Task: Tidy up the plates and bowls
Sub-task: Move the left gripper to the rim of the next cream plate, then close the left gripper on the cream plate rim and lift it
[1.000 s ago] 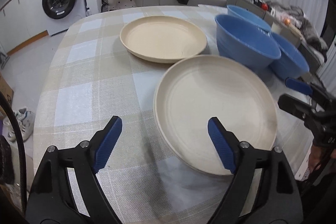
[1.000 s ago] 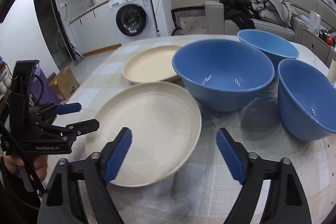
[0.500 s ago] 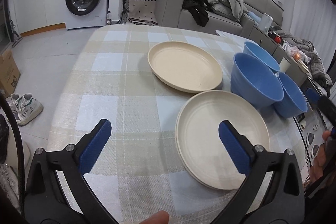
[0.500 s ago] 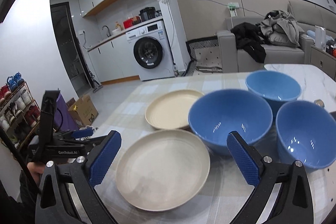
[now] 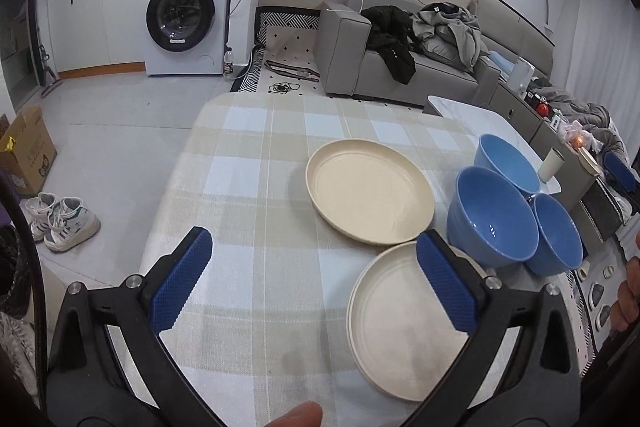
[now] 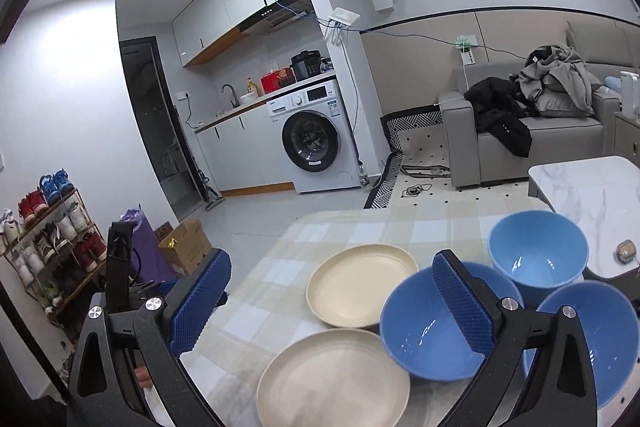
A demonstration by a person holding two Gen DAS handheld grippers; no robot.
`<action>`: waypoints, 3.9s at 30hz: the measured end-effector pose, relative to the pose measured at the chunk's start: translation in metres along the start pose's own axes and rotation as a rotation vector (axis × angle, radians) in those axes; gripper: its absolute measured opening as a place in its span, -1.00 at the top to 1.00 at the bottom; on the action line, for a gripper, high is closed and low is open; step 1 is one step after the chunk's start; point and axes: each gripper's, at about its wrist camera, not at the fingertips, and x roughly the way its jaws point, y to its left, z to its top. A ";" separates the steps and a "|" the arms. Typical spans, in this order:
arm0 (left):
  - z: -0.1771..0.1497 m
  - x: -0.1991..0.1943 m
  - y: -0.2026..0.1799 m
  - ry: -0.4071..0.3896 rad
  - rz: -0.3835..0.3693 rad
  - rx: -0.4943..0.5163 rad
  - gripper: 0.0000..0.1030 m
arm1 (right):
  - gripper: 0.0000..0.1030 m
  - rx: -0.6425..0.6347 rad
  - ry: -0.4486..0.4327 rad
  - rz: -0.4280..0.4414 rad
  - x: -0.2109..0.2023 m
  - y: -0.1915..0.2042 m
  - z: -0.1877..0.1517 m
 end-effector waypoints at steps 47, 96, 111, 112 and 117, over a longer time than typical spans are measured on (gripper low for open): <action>0.055 0.209 0.009 0.249 0.072 -0.097 -0.56 | -0.62 -0.187 0.742 -0.129 0.318 -0.110 0.007; 0.027 0.242 -0.015 0.323 0.075 -0.018 0.68 | 0.77 -0.251 0.897 -0.134 0.350 -0.111 -0.035; 0.037 0.184 -0.021 0.241 0.077 -0.009 0.68 | 0.77 -0.251 0.800 -0.125 0.311 -0.088 -0.007; 0.037 0.178 -0.022 0.235 0.078 -0.008 0.68 | 0.77 -0.253 0.793 -0.125 0.308 -0.086 -0.006; 0.036 0.154 -0.026 0.211 0.076 -0.006 0.68 | 0.77 -0.265 0.763 -0.119 0.289 -0.075 0.000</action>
